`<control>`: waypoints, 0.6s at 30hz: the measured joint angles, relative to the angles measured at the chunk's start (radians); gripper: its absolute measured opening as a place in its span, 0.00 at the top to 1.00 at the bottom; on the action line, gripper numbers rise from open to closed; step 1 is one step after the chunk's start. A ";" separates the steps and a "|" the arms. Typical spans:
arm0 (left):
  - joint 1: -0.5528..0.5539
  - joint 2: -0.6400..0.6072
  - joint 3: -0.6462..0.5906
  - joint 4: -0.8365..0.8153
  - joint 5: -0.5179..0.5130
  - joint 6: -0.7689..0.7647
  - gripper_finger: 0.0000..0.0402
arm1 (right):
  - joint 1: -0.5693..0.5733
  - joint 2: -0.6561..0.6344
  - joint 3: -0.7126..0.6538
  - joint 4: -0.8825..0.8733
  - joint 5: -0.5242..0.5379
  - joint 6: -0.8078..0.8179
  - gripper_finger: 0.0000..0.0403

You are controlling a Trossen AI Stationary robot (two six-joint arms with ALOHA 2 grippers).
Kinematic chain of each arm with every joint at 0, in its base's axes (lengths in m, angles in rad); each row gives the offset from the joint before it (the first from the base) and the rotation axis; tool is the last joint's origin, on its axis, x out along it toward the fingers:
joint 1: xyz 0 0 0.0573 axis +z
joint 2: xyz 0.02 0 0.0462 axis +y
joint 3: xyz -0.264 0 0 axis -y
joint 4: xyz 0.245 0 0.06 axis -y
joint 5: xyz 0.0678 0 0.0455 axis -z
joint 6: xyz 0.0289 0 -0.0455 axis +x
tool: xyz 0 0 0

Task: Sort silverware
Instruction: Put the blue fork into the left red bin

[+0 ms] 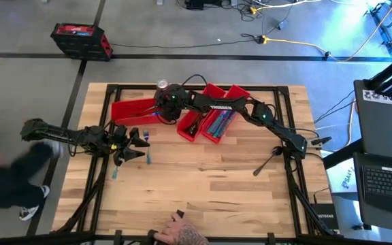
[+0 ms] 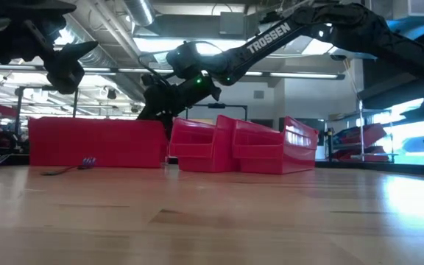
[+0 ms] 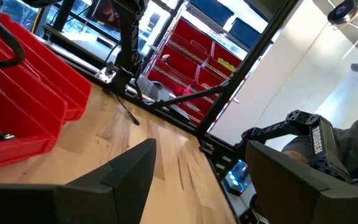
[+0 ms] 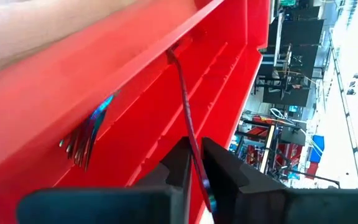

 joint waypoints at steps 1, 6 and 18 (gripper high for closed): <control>0.000 0.000 0.000 0.000 0.000 0.000 0.41 | 0.000 0.000 0.000 0.002 0.000 0.006 0.91; 0.000 0.000 0.000 0.000 0.000 -0.012 0.41 | 0.000 0.000 0.000 0.004 -0.007 0.012 0.76; 0.000 0.000 0.000 -0.001 0.000 -0.018 0.41 | 0.000 0.000 0.009 -0.081 0.005 0.089 0.65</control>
